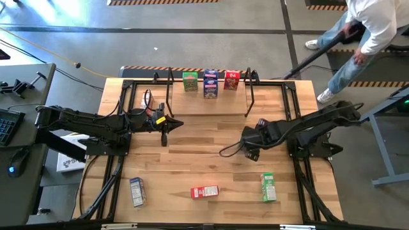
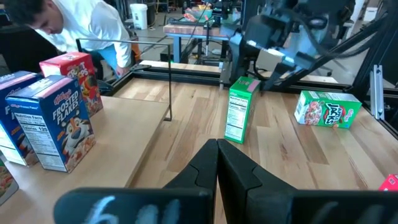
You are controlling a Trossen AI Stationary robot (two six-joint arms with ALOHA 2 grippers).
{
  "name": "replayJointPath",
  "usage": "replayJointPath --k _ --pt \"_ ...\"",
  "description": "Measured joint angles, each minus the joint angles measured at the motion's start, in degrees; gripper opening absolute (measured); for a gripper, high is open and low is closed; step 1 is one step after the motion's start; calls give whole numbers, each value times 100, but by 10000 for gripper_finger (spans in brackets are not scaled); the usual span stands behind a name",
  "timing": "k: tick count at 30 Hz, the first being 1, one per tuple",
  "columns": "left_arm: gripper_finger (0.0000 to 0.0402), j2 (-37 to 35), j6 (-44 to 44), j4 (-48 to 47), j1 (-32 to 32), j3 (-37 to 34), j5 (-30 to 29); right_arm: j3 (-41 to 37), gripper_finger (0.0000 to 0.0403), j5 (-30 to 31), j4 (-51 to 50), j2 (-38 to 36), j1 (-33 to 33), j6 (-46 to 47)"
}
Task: Stack cereal on shelf
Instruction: Put the top green cereal box on the shelf aligned with the green cereal box
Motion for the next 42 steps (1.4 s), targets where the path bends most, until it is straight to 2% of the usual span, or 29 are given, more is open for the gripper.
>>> replayJointPath --k 9,12,22,25,28,32,36,42 --pt "0 0 2 -3 0 0 0 -233 307 -223 688 -1 -91 -119" --pt "0 0 5 -7 0 0 -5 -233 295 -265 719 -1 -92 -121" --pt "0 -424 -47 -471 24 2 -97 -231 167 -139 825 -1 -92 -202" --pt "0 -604 -44 -673 26 1 -208 -163 144 -143 881 -1 -92 -328" --pt "0 -812 -47 -523 116 -194 -227 31 138 -136 1041 -1 -92 -514" --pt "0 -1114 -270 -47 458 -757 -31 450 137 -117 1297 -1 -181 -992" --pt "0 -1436 -507 13 835 -979 395 872 136 -117 1725 46 -517 -1747" --pt "0 -1672 -507 8 1034 -1016 763 1866 136 -560 2026 763 -1326 -3101"
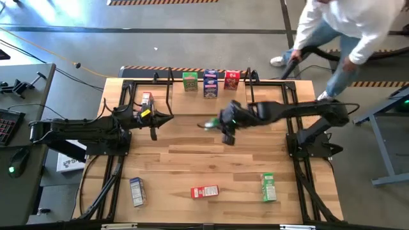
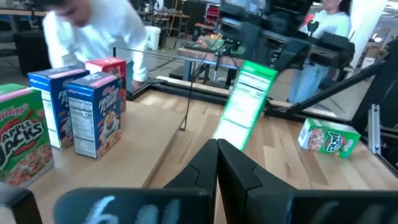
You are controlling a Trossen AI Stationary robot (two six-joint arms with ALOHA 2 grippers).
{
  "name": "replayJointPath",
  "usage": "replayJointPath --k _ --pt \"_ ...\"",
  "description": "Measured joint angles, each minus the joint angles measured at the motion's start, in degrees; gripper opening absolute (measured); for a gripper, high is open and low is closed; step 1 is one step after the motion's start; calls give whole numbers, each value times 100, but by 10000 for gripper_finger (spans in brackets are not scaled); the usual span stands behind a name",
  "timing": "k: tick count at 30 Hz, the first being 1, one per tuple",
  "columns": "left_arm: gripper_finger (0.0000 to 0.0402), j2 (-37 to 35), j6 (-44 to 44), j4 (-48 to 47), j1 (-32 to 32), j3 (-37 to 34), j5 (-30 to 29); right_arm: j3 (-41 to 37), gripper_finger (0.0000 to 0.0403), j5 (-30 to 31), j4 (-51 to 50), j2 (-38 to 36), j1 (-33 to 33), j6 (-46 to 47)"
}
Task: Stack cereal on shelf
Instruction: Put the top green cereal box on the shelf aligned with the green cereal box
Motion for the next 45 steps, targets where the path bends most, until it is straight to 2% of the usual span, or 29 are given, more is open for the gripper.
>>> replayJointPath --k 9,16,22,30,39,45 --pt "0 24 48 -9 0 0 0 2483 136 -1081 -585 1980 -1168 -1642" --pt "0 27 50 -13 -2 0 0 4440 136 -1216 -1440 3456 -1594 -2289" --pt "0 27 52 -22 -2 0 2 5604 136 -1302 -2030 4377 -1785 -2476" --pt "0 27 57 -50 -2 0 2 5369 142 -1097 -1739 4424 -1842 -2517" --pt "0 27 57 -49 -2 0 2 5424 220 -797 -1430 4470 -1818 -2576" --pt "0 27 156 -49 -2 0 2 5426 231 -717 -1237 4454 -1806 -2722"
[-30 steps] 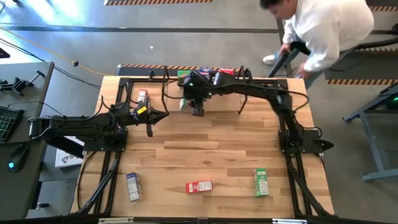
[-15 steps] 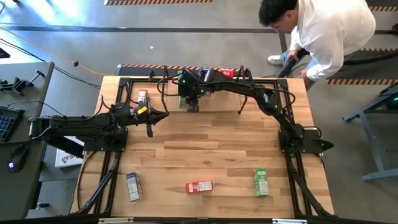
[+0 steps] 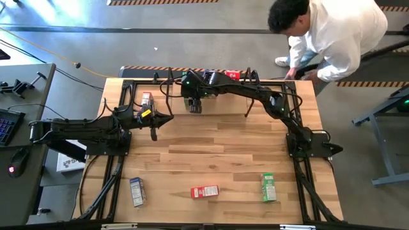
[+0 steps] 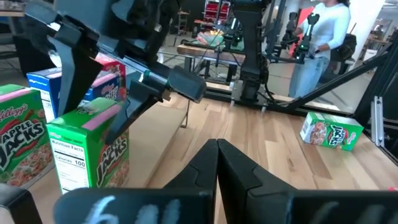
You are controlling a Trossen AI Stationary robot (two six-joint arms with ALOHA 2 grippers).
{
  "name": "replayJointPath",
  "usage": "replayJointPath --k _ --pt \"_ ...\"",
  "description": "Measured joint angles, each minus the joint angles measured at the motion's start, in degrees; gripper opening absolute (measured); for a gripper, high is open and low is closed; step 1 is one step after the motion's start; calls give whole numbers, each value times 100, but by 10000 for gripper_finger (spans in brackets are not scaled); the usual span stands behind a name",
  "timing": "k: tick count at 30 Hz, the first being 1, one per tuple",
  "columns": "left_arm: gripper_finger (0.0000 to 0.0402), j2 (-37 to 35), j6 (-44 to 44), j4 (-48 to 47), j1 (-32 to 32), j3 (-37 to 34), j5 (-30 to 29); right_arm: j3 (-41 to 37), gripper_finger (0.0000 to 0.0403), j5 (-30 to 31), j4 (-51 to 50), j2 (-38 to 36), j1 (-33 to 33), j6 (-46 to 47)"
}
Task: Stack cereal on shelf
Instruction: Put the top green cereal box on the shelf aligned with the green cereal box
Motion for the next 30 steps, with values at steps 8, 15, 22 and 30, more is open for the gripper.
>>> replayJointPath --k 8,15,22,30 --pt "0 0 58 49 -38 0 0 11 231 -1 -214 -503 183 82" --pt "0 -4 316 -209 -389 239 -6 -39 180 229 -922 -1092 611 156" --pt "0 67 757 -923 -1208 677 -1237 -1960 24 49 317 -1782 903 351" --pt "12 667 809 -422 -2009 712 -1937 -6158 10 346 4756 -3698 1339 1041"
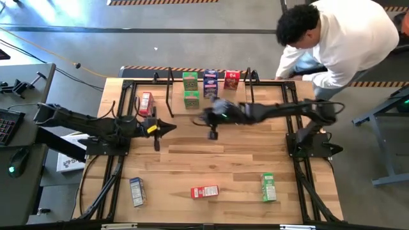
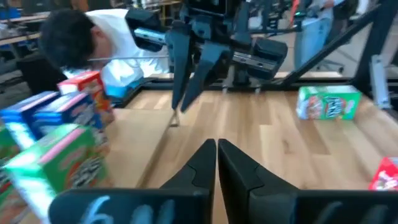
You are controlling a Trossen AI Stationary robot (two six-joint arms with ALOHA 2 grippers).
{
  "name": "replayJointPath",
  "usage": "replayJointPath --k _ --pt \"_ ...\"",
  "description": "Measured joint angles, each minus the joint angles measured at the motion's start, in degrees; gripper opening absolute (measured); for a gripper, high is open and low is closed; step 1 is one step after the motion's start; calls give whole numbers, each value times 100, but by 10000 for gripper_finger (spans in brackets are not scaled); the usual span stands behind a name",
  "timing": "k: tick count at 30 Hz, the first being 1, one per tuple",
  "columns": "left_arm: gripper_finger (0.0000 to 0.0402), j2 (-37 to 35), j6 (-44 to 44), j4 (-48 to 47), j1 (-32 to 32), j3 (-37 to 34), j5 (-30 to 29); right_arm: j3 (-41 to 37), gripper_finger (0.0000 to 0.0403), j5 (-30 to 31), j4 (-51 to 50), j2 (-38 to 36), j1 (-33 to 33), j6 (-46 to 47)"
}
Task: Stack cereal on shelf
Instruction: Put the top green cereal box on the shelf aligned with the green cereal box
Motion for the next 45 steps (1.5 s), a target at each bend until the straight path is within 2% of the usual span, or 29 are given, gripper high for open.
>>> replayJointPath --k 3,7,10,14,19,25,29,36,45 --pt "25 551 -41 57 -172 342 68 -1247 3 447 1717 -673 286 142" --pt "29 1529 -22 -311 -238 1187 -50 -2282 9 591 2910 -1364 550 166" --pt "18 2251 26 -1328 -16 2053 -359 -2707 6 603 3223 -1820 664 135" --pt "2 3116 -47 -2791 387 3124 -436 -3040 1 674 3243 -2267 741 19" --pt "1 4006 -29 -3853 844 4038 -444 -3140 0 665 3224 -2555 778 -182" --pt "0 4697 -3 -3842 1292 4302 -535 -3136 0 664 3232 -2587 793 -332" --pt "0 4939 -19 -3897 1609 4280 -1162 -3136 0 675 3195 -2592 793 -332" --pt "0 5256 42 -3486 2001 4281 -1044 -3136 0 671 3214 -2601 793 -317" --pt "0 5320 1 -3233 2341 4278 -1099 -3136 0 664 3133 -2601 793 -278"
